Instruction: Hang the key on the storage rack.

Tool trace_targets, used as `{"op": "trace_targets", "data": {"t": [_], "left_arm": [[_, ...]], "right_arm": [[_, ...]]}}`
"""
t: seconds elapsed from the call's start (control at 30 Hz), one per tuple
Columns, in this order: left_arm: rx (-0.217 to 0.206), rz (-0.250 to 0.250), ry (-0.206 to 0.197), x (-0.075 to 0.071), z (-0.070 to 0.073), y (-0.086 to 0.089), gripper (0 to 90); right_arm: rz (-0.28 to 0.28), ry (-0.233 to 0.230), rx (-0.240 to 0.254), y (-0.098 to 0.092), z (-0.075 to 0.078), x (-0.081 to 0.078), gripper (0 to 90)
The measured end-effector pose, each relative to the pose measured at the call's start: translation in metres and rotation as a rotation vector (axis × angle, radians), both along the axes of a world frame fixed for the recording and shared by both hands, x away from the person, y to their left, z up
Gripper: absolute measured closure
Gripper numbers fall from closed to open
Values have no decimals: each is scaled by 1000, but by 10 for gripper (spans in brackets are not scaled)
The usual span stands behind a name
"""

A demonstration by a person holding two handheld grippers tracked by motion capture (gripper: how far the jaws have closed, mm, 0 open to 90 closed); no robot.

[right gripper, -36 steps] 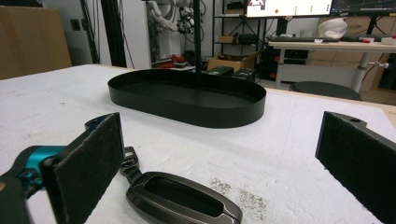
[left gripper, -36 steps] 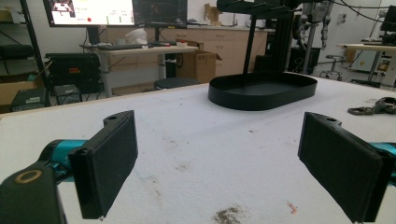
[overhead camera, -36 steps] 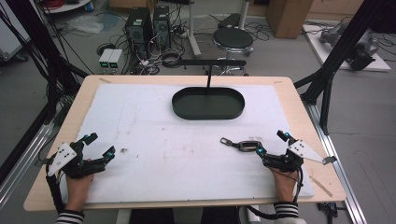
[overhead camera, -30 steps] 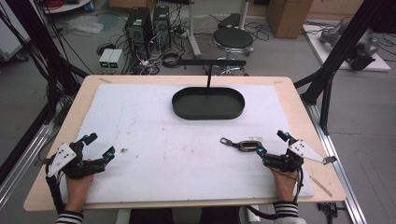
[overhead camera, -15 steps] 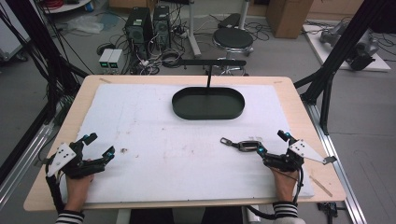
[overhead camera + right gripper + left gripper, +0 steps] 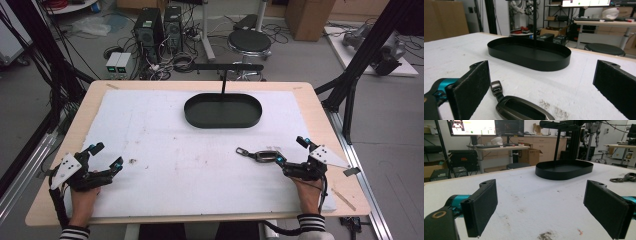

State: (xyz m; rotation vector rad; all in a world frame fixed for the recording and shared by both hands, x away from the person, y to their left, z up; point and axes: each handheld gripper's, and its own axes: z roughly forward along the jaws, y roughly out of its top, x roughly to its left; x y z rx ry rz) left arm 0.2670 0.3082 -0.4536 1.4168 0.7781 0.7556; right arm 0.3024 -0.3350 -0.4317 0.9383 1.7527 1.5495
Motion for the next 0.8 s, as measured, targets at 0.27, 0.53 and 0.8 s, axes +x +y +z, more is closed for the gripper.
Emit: {"op": "trace_targets", "data": {"t": [0.27,0.53,0.8], "left_arm": [[-1,-1,0,0,0,0,124],[2,-2,-2,0,0,0,124],[2,-3,-3,0,0,0,124]], "right_arm": [[94,38,-116,-3,43,17,3],[184,105,-228,-4,73,37,3],[276,143,-351,-4,92,55,3]]}}
